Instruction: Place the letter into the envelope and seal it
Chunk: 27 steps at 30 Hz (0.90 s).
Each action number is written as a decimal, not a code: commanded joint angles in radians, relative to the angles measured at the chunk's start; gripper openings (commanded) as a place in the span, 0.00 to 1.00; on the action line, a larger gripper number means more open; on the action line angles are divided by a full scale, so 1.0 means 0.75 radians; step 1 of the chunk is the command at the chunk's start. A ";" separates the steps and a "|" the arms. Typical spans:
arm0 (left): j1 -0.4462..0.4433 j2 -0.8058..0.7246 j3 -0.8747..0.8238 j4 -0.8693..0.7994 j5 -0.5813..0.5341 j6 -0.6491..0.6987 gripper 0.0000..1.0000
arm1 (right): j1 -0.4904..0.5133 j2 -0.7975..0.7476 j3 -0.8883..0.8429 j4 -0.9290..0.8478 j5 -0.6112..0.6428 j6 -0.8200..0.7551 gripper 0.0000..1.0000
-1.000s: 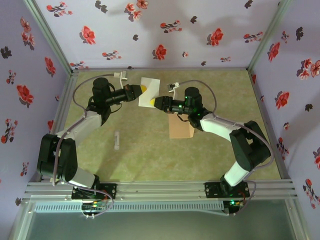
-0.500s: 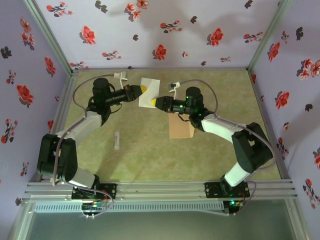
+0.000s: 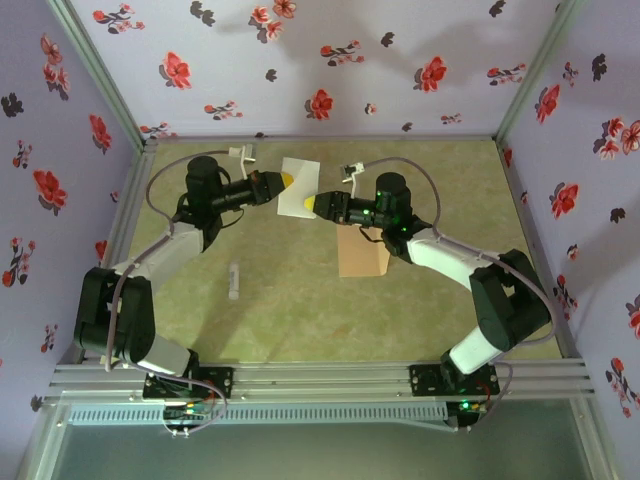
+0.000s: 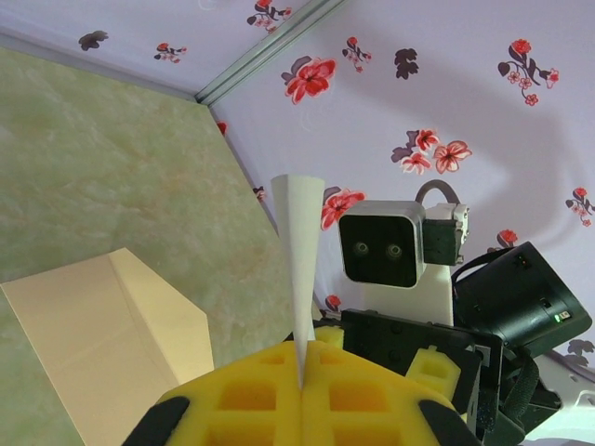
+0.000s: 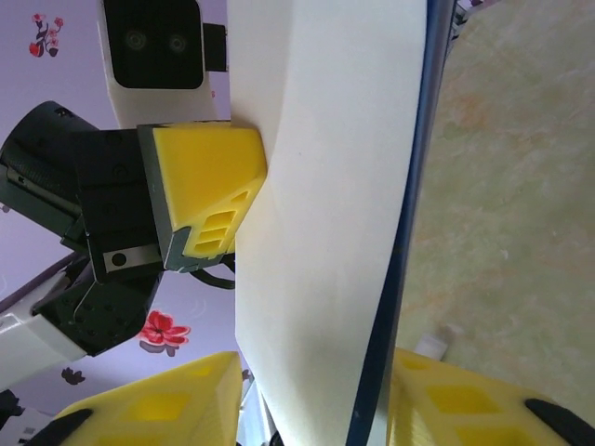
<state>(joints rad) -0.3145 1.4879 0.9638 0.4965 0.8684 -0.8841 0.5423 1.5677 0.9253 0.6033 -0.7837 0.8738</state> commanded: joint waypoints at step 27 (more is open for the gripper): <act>-0.031 0.020 -0.005 0.011 0.031 0.027 0.00 | -0.062 0.092 0.089 0.176 -0.188 0.095 0.29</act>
<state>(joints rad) -0.3294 1.4929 0.9634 0.4934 0.8688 -0.8841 0.5068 1.6497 0.9623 0.6868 -0.8955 0.9382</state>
